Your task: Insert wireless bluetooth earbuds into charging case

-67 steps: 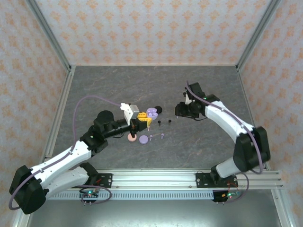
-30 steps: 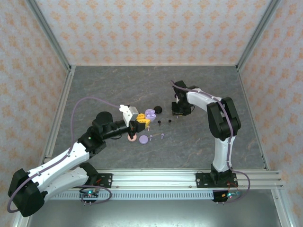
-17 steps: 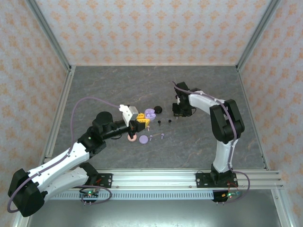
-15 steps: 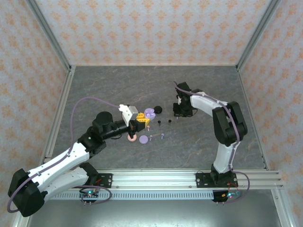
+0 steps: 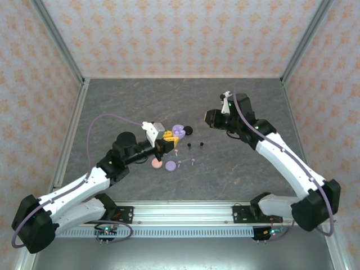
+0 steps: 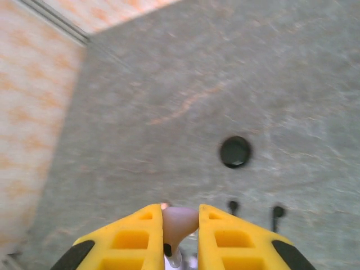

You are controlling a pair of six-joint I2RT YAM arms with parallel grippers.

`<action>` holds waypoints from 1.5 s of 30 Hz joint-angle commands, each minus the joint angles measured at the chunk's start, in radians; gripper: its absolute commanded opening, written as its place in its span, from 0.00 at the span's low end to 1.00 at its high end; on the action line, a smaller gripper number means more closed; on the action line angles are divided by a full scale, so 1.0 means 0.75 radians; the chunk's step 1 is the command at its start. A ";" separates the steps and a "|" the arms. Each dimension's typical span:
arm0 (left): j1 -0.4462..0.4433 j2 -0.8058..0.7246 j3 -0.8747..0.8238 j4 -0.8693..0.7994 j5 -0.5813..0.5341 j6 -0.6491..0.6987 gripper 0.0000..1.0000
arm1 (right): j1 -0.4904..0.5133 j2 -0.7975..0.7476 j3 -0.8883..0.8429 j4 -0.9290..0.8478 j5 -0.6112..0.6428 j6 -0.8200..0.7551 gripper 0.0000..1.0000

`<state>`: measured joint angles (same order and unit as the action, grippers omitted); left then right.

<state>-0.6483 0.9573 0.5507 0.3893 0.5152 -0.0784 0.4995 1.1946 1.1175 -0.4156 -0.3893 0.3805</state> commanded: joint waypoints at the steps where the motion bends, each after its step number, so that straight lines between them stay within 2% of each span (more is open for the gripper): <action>1: -0.013 0.015 0.006 0.103 -0.014 -0.026 0.00 | 0.076 -0.094 -0.026 0.121 0.009 0.104 0.16; 7: -0.013 0.020 0.010 0.119 -0.026 -0.037 0.00 | 0.211 -0.158 -0.002 0.152 0.087 0.118 0.15; 16: -0.013 0.026 0.014 0.135 -0.025 -0.051 0.00 | 0.357 -0.134 0.010 0.211 0.154 0.083 0.15; 45: -0.013 0.016 0.014 0.127 -0.030 -0.051 0.00 | 0.448 -0.022 0.038 0.222 0.108 0.076 0.15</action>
<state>-0.6483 0.9718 0.5507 0.4385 0.5133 -0.1078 0.8246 1.1763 1.1221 -0.2794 -0.3065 0.4450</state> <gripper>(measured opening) 0.153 0.153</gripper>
